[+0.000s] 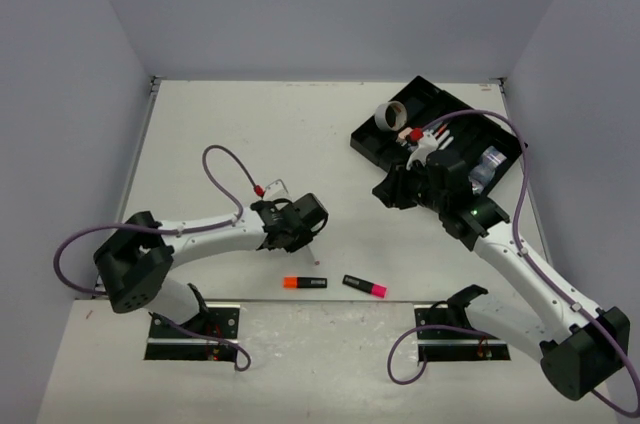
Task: Sort the stationery into containers
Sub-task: Pick up the pen from the center of the board, then place the pen in the storage box.
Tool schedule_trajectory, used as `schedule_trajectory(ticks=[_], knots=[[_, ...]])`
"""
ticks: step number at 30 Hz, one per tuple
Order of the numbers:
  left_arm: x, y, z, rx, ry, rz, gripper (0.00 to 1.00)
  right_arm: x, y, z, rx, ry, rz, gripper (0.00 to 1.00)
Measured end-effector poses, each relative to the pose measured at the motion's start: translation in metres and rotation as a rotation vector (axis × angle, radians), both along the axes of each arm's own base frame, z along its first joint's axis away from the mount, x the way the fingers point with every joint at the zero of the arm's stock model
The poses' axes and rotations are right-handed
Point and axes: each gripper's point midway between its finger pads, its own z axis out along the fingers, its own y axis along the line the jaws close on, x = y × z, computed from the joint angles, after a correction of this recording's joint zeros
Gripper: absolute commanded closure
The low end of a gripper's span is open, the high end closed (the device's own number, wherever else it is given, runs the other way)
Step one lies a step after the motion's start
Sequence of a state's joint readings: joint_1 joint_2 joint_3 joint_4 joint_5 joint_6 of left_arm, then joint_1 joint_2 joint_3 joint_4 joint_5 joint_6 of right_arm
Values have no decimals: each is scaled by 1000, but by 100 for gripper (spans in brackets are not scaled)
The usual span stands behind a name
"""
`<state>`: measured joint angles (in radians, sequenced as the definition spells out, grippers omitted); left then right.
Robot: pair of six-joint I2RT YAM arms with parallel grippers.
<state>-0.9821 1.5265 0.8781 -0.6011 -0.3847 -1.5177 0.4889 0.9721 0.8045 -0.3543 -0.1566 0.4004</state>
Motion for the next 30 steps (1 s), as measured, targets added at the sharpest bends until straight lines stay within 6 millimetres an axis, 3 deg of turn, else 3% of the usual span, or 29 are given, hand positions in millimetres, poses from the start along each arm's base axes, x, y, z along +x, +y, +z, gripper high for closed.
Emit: schedule_trajectory(ticks=[2,4,7,15,20,22,27,28,29,30], knots=[[1,-1,15,-41,-31,-12,100,-3,5,1,19,-2,29,57],[2,-4,34,-108,-86,-33,100,-10,15,3,58,2,93,46],[5,-8,66,-219,-209,-115,100,-25,37,8,159,16,221,42],[12,-40,149,-455,-529,-353,100,-71,81,-9,329,157,461,47],[9,-53,171,-538,-627,-434,100,-90,101,-6,367,183,552,51],[8,-55,173,-551,-644,-451,100,-94,105,-3,377,180,574,56],[6,-60,178,-585,-670,-474,100,-96,112,-3,393,201,583,87],[6,-60,179,-589,-677,-478,98,-95,112,-5,392,207,578,94],[5,-60,179,-587,-681,-485,81,-93,112,-7,390,215,563,100],[5,-60,179,-583,-684,-488,52,-92,112,-8,388,218,554,100]])
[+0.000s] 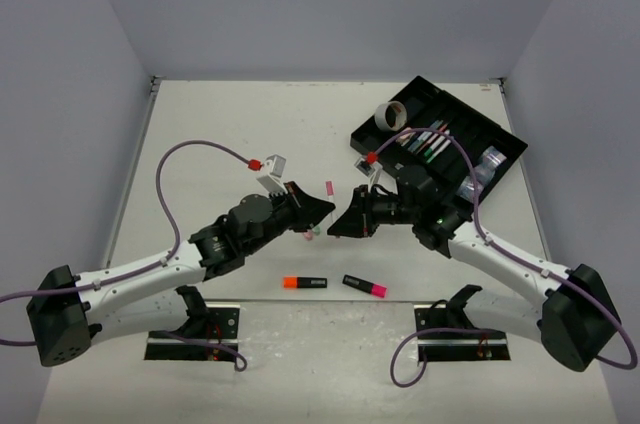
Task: Sort the stationery into containers
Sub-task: Place the pen in the storage box.
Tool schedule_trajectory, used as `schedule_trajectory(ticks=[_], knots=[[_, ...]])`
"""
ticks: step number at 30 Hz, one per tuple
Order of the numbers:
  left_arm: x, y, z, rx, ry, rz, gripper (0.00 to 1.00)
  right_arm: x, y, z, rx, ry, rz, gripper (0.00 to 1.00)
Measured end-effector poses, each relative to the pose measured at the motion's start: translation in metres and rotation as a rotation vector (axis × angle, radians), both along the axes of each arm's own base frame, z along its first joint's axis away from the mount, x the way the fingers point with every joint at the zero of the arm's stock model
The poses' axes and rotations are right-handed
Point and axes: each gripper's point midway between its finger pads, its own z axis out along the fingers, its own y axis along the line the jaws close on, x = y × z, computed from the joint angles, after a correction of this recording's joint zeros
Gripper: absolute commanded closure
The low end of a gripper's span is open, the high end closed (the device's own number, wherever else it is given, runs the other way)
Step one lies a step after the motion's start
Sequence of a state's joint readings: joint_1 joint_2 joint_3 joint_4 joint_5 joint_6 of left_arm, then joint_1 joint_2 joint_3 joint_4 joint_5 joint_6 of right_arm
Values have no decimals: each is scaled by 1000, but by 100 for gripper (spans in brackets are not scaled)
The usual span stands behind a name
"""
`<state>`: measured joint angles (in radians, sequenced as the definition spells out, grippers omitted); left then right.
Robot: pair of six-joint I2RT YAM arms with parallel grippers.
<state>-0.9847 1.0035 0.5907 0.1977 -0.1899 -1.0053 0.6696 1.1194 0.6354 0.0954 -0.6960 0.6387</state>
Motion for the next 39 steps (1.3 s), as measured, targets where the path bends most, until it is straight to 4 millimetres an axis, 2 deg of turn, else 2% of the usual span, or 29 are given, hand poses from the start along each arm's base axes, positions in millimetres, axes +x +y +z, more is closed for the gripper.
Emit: schedule_trajectory(ticks=[1,2,3,7,9,11,14,17,19,23,27,30,33,35,39], knots=[[0,0,0,2,-2,0,24,1,0,0,-3,-1,-8,100],[0,0,0,5,-4,0,5,2,0,-1,-6,-1,-15,100],[1,2,-2,19,-5,5,0,4,0,-2,-14,-3,-28,100],[10,11,-2,146,41,70,0,28,-9,-8,-92,-14,-160,100],[24,25,7,254,75,179,0,54,-26,-12,-147,6,-268,100],[34,38,24,312,78,264,0,96,-59,-16,-202,31,-440,100],[34,66,39,383,64,345,0,154,-127,-27,-327,78,-728,100],[25,95,42,457,43,366,0,198,-188,-32,-454,129,-941,100],[19,112,45,499,25,376,0,230,-220,-31,-510,145,-1047,100],[12,146,45,605,5,424,0,272,-271,-41,-609,186,-1187,100],[6,182,38,732,0,497,0,288,-293,-60,-678,252,-1224,100],[3,196,36,759,-10,530,0,300,-303,-73,-707,293,-1234,99],[-3,213,19,801,-5,550,0,305,-309,-91,-730,339,-1231,97],[-6,220,12,828,0,552,0,302,-311,-101,-744,371,-1225,95],[-7,222,10,839,-2,558,0,299,-307,-115,-734,421,-1201,91]])
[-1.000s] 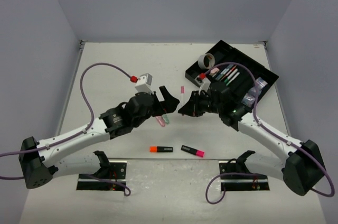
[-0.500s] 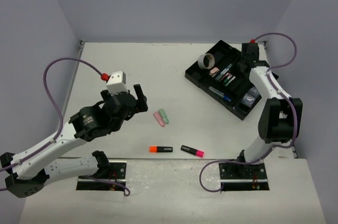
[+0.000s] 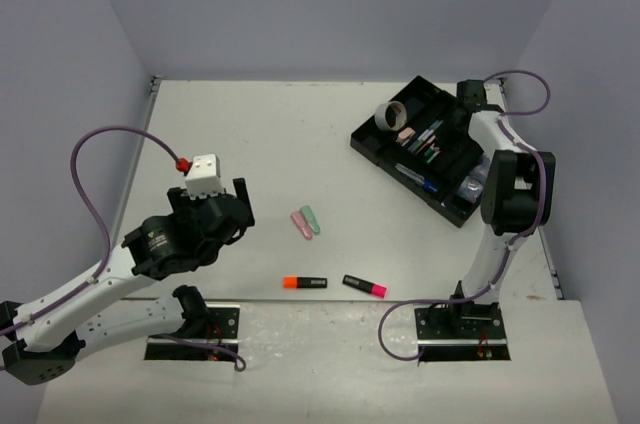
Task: Sort the stationery into containers
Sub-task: Place the pen in the storage box, then pick up the stationery from the center of the board.
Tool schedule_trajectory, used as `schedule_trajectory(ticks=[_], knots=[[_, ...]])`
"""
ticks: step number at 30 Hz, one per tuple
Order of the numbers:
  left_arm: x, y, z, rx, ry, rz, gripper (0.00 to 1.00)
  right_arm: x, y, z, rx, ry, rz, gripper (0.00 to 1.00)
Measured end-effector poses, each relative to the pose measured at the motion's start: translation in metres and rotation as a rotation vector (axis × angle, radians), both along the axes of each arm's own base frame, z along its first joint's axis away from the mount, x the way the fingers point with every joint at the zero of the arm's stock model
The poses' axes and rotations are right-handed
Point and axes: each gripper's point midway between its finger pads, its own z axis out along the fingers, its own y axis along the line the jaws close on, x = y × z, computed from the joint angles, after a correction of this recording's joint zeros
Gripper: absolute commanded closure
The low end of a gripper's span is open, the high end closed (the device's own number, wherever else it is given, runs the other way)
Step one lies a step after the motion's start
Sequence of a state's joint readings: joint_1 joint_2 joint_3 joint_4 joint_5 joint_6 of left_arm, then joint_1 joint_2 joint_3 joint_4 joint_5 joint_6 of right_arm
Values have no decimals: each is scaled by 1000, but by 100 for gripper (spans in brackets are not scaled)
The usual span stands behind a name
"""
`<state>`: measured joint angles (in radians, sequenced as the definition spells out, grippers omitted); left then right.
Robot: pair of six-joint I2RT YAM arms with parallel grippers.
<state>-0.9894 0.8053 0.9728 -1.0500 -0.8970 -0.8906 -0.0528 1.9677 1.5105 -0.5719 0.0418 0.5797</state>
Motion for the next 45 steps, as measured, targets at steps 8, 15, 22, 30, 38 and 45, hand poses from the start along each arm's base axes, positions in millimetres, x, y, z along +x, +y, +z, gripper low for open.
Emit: schedule_trajectory(ticks=[8,15,22,30,38,45], knots=[[0,0,-1,5,2,0,0,1,12,-12,72,17,4,79],[1,-1,-3,18,9,-2,0,-2,15,-16,95,24,-7,70],[0,0,-2,15,4,-5,0,-1,17,-15,107,21,-8,65],[2,-4,-6,11,15,5,0,-23,42,40,71,-100,97,60],[12,-54,-45,-91,136,34,0,-135,178,167,141,-530,566,31],[15,-83,-89,-98,267,79,0,-171,224,112,178,-393,709,39]])
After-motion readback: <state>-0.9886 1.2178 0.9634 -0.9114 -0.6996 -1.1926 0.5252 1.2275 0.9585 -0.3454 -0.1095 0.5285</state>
